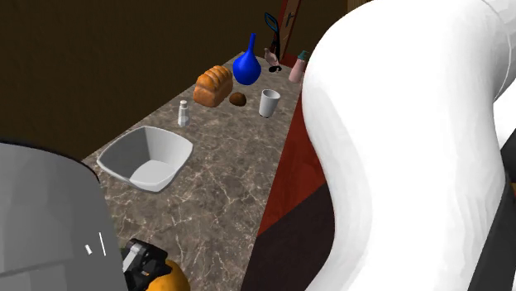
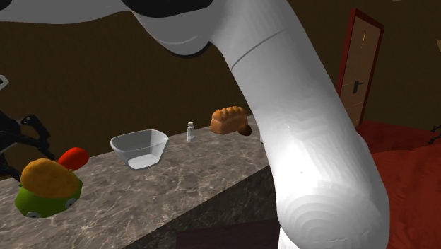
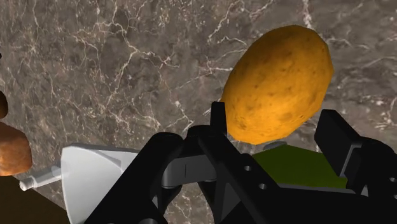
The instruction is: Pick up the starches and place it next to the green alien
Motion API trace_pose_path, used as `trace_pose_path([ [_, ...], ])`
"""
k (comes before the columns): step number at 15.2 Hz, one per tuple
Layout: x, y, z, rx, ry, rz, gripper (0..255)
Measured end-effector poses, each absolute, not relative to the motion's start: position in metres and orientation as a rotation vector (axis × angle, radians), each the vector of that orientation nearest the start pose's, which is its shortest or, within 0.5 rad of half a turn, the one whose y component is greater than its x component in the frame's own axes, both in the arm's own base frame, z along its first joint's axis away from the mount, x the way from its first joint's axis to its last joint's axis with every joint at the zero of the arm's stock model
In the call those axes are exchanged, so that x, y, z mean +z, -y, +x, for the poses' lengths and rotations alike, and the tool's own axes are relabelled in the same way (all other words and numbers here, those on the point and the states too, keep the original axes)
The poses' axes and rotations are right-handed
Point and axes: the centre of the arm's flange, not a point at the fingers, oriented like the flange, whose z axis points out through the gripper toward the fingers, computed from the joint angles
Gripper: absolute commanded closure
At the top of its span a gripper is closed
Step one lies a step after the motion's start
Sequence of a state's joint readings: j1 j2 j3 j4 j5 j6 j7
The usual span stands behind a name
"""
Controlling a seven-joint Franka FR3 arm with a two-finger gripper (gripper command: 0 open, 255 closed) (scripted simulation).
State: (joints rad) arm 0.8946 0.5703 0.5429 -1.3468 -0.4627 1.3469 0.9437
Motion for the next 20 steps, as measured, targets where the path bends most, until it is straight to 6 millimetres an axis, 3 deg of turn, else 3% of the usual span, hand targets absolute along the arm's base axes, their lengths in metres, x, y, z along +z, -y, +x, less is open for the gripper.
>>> trace_pose_path([
  [20, 0.297, -0.616, 0.209, -0.028, -0.654, 2.541, 255],
])
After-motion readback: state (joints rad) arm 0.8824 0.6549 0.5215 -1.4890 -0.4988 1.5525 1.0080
